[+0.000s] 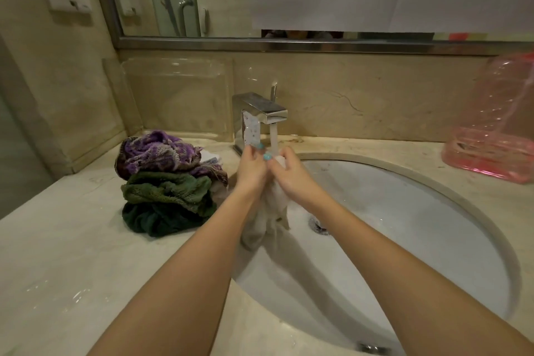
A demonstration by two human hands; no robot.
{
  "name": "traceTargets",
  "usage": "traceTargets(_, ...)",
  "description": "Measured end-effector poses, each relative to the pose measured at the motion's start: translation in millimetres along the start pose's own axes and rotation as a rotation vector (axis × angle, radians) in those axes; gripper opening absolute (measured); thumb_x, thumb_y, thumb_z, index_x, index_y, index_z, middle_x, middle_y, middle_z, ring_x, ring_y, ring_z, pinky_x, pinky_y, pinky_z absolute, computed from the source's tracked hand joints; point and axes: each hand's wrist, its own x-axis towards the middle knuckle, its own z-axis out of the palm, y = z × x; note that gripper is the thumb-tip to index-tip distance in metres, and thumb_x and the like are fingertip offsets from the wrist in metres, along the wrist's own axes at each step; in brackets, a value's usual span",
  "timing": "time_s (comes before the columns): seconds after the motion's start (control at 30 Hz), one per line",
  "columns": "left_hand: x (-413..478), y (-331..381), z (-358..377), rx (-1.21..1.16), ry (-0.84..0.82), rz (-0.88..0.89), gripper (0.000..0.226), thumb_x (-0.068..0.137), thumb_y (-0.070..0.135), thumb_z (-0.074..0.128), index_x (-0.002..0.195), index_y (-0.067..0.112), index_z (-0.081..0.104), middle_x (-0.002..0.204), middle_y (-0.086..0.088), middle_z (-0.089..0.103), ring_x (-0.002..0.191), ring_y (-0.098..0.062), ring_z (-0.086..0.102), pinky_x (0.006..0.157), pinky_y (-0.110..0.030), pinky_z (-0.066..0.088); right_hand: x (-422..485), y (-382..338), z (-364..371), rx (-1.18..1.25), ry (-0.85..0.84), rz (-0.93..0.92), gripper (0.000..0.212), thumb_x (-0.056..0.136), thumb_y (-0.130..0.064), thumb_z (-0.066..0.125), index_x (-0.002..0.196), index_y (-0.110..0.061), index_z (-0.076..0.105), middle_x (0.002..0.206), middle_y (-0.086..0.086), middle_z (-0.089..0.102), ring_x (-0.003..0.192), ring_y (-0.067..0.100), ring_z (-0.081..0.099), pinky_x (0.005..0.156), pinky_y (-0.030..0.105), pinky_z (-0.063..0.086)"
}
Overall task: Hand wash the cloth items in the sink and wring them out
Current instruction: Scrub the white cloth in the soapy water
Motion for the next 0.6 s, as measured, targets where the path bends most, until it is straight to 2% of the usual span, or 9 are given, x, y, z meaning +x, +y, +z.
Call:
traceTargets(0.07,-7,-1,9,0.019,-0.007,0.028,0.020,0.102,0.017,0.040,0.114,0.010,0.054,0.112,-0.012,0.064,0.104,-0.025,0.061,0.094,-0.043,0.051,7,-2,3,-0.003,0.122,0.017,0.012,0.103,-0.024,0.042,0.100,-0.013,0.047,0.083,-0.005,0.052,0.078,0.010,0.051,0.061,0.021,0.038)
traceTargets(0.13,-22,1,21,-0.005,-0.070,0.088,0.020,0.102,0.015,0.039,0.094,0.009,0.056,0.091,-0.009,0.062,0.087,-0.021,0.060,0.077,-0.033,0.051,19,0,-4,0.049,0.350,0.093,0.017,0.103,-0.021,0.039,0.091,-0.012,0.048,0.080,-0.002,0.052,0.076,0.016,0.050,0.062,0.028,0.038)
traceTargets(0.17,-31,3,27,-0.004,-0.118,0.134,0.022,0.101,0.014,0.042,0.084,0.009,0.054,0.081,-0.006,0.058,0.077,-0.018,0.056,0.067,-0.031,0.046,24,2,-10,0.106,0.469,0.127,0.022,0.102,-0.021,0.039,0.083,-0.013,0.047,0.077,-0.001,0.050,0.075,0.019,0.049,0.065,0.028,0.036)
traceTargets(0.23,-42,6,34,0.097,-0.192,0.228,0.028,0.096,0.022,0.047,0.078,0.002,0.053,0.072,-0.010,0.055,0.069,-0.017,0.051,0.060,-0.031,0.040,26,8,-19,0.214,0.602,0.136,0.033,0.101,-0.018,0.041,0.068,-0.017,0.040,0.068,-0.002,0.045,0.070,0.020,0.044,0.067,0.030,0.035)
traceTargets(0.33,-33,7,29,0.071,-0.137,0.227,0.037,0.091,0.026,0.044,0.084,-0.007,0.061,0.078,-0.022,0.062,0.073,-0.020,0.056,0.062,-0.032,0.042,15,4,-12,0.259,0.520,0.042,0.038,0.097,-0.007,0.044,0.060,-0.017,0.040,0.060,-0.002,0.044,0.057,0.011,0.039,0.059,0.029,0.034)
traceTargets(0.4,-17,4,16,0.028,-0.036,0.076,0.028,0.097,0.019,0.048,0.079,0.003,0.062,0.080,-0.015,0.063,0.075,-0.021,0.058,0.065,-0.031,0.044,6,-5,2,0.155,0.395,-0.055,0.040,0.092,-0.002,0.047,0.056,-0.017,0.040,0.056,-0.002,0.043,0.054,0.009,0.036,0.053,0.026,0.032)
traceTargets(0.47,-6,0,5,0.030,-0.021,0.007,0.025,0.097,0.016,0.049,0.076,0.011,0.062,0.083,-0.011,0.065,0.080,-0.023,0.060,0.069,-0.032,0.045,3,-10,11,0.042,0.305,-0.111,0.041,0.089,-0.002,0.049,0.054,-0.018,0.035,0.054,-0.003,0.036,0.055,0.012,0.031,0.051,0.028,0.026)
traceTargets(0.53,-9,2,4,0.032,-0.050,0.009,0.027,0.100,0.018,0.046,0.080,0.011,0.062,0.082,-0.008,0.064,0.080,-0.021,0.060,0.070,-0.032,0.046,8,-8,5,0.041,0.309,-0.076,0.040,0.090,-0.003,0.047,0.055,-0.018,0.036,0.054,-0.003,0.036,0.054,0.011,0.031,0.049,0.025,0.026)
traceTargets(0.6,-18,7,14,0.009,-0.136,0.017,0.029,0.101,0.021,0.044,0.078,0.011,0.060,0.075,-0.006,0.062,0.072,-0.017,0.059,0.065,-0.027,0.046,16,1,-12,0.026,0.366,0.012,0.036,0.096,-0.009,0.045,0.060,-0.015,0.043,0.059,-0.001,0.046,0.056,0.012,0.040,0.052,0.021,0.034)
